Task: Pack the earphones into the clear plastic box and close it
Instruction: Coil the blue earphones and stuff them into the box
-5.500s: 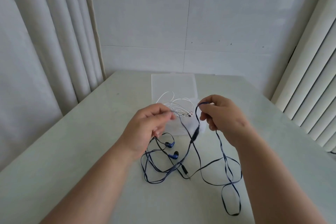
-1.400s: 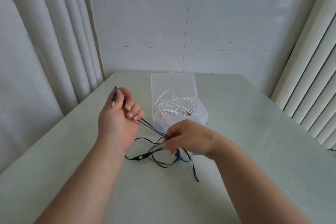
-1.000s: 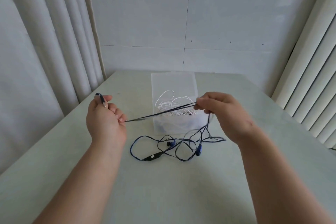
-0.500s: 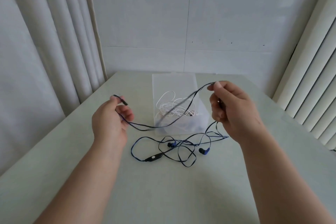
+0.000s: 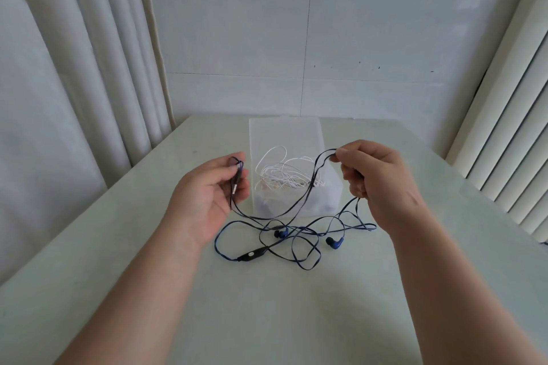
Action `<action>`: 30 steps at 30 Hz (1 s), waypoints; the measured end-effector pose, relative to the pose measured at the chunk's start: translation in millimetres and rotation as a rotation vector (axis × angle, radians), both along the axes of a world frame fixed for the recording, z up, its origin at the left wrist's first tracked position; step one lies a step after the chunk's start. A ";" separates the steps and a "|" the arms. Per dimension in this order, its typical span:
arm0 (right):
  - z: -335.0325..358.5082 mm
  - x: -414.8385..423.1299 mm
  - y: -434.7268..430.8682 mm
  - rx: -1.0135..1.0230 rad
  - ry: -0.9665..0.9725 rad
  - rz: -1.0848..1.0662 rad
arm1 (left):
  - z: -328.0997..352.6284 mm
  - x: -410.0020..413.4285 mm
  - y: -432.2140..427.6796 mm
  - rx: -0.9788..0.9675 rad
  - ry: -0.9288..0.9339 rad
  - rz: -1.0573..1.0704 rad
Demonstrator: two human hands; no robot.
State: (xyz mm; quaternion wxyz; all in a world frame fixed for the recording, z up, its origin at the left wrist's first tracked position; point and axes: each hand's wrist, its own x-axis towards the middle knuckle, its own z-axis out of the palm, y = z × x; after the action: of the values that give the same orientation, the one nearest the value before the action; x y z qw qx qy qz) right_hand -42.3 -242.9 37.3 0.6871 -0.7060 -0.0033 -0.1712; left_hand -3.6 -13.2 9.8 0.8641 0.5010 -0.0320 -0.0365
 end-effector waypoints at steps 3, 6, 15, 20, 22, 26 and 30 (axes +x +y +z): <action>0.3 -0.4 -0.3 -0.005 -0.003 0.007 | -0.1 -2.2 -1.2 0.025 -0.075 -0.034; -1.5 0.1 -0.5 -0.034 -0.003 0.009 | -1.7 -3.3 -4.1 0.106 -0.153 -0.029; -9.3 1.6 11.7 -0.407 0.062 0.014 | -7.4 -3.4 -9.9 0.192 -0.275 -0.023; -19.2 0.1 32.8 -0.593 0.087 0.188 | -7.5 -6.4 -17.9 0.077 -0.321 -0.079; -22.2 0.0 41.5 -0.592 0.098 0.221 | -7.9 -6.7 -19.4 0.083 -0.322 -0.092; -20.0 -2.6 46.0 -0.543 0.041 0.228 | -8.7 -7.6 -19.6 0.150 -0.316 -0.054; -14.9 3.6 34.4 -0.402 -0.001 -0.001 | -11.7 -4.0 -13.2 0.444 -0.323 0.057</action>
State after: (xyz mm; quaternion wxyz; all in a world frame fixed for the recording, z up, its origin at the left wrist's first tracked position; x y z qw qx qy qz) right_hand -38.7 -208.5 22.4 0.5322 -0.8290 -0.0375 -0.1679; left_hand -7.6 -26.3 -1.8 0.7173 0.6783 -0.1466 0.0620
